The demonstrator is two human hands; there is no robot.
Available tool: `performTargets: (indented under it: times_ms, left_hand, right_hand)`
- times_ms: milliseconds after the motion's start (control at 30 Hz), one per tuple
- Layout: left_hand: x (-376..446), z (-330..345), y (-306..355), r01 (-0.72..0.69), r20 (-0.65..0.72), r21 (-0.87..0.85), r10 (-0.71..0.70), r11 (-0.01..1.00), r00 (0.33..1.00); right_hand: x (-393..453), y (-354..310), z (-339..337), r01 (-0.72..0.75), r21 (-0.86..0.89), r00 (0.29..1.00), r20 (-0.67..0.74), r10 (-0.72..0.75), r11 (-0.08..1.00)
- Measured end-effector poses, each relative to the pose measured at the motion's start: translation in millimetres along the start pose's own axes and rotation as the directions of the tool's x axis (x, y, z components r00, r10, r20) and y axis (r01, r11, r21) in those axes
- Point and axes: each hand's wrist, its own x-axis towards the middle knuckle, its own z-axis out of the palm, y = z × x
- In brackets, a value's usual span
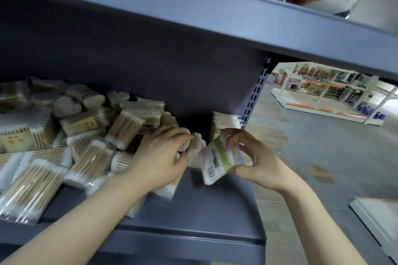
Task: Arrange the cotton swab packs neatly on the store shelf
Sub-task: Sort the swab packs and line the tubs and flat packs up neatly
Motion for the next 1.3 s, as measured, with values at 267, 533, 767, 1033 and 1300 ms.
performTargets:
  times_ms: [267, 533, 767, 1033, 1300]
  left_hand:
    - [11, 24, 23, -0.034, 0.256, -0.093, 0.057, 0.995, 0.965]
    - [21, 38, 32, -0.047, 0.272, -0.124, 0.080, 0.991, 0.959]
    - [21, 42, 30, -0.033, 0.231, -0.139, 0.065, 0.990, 0.971]
    - [12, 33, 52, 0.117, 0.171, -0.134, -0.093, 0.984, 0.981]
    - [4, 44, 51, 0.260, 0.236, -0.330, -0.187, 0.907, 0.954]
  right_hand:
    - [-2, 3, -24, 0.049, -0.052, 0.990, 0.137, -0.042, 0.997]
    - [2, 6, -35, -0.006, -0.045, 0.989, 0.149, 0.012, 0.999]
    - [7, 14, -28, -0.086, -0.109, 0.996, -0.036, 0.082, 0.990]
    - [3, 11, -21, -0.131, -0.021, 0.955, -0.270, 0.121, 0.991]
    - [-3, 18, -10, -0.135, 0.028, 0.906, -0.402, 0.135, 0.990]
